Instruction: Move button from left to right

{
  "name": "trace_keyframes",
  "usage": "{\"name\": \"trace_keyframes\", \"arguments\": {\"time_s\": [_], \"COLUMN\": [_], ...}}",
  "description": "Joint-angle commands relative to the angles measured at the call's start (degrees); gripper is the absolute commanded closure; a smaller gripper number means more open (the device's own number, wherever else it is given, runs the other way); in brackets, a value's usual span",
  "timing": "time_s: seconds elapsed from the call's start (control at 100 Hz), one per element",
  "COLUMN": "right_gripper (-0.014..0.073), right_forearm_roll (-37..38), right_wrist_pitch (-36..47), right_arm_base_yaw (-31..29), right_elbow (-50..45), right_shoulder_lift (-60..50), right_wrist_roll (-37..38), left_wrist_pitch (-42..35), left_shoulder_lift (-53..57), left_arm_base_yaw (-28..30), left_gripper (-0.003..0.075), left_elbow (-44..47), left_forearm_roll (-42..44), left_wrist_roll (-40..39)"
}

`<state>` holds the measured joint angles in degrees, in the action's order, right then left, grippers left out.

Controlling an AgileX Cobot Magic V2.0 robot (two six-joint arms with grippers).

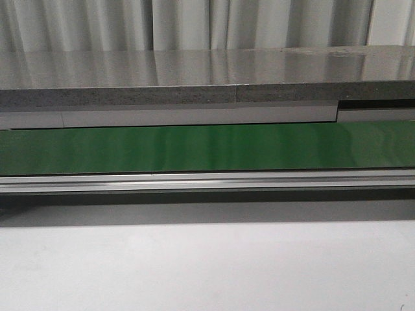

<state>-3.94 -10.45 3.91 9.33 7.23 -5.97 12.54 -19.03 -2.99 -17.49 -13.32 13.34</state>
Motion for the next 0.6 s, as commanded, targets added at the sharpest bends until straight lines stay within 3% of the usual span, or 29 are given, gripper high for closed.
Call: {"name": "trace_keyframes", "arguments": {"time_s": [0.0,0.27,0.59], "right_gripper": [0.0662,0.0662,0.0662], "right_forearm_roll": [0.29,0.29,0.23], "right_wrist_pitch": [6.83,8.65,8.48], "right_arm_base_yaw": [-0.07,-0.07,-0.07], "right_elbow": [-1.90,-9.91,-10.09], "right_shoulder_lift": [-1.81,-9.11,-8.97], "right_wrist_roll": [0.04,2.67,2.82], "left_wrist_pitch": [-4.67,-4.67,-4.67], "left_shoulder_lift": [-0.34,-0.34,-0.34], "left_arm_base_yaw": [-0.45,-0.45,-0.45], "left_gripper": [0.0741,0.0741,0.0741], "left_elbow": [-1.77,-1.77,-1.77], "left_forearm_roll": [-0.72,-0.72,-0.72], "left_wrist_roll": [-0.12,-0.12,-0.12]}}
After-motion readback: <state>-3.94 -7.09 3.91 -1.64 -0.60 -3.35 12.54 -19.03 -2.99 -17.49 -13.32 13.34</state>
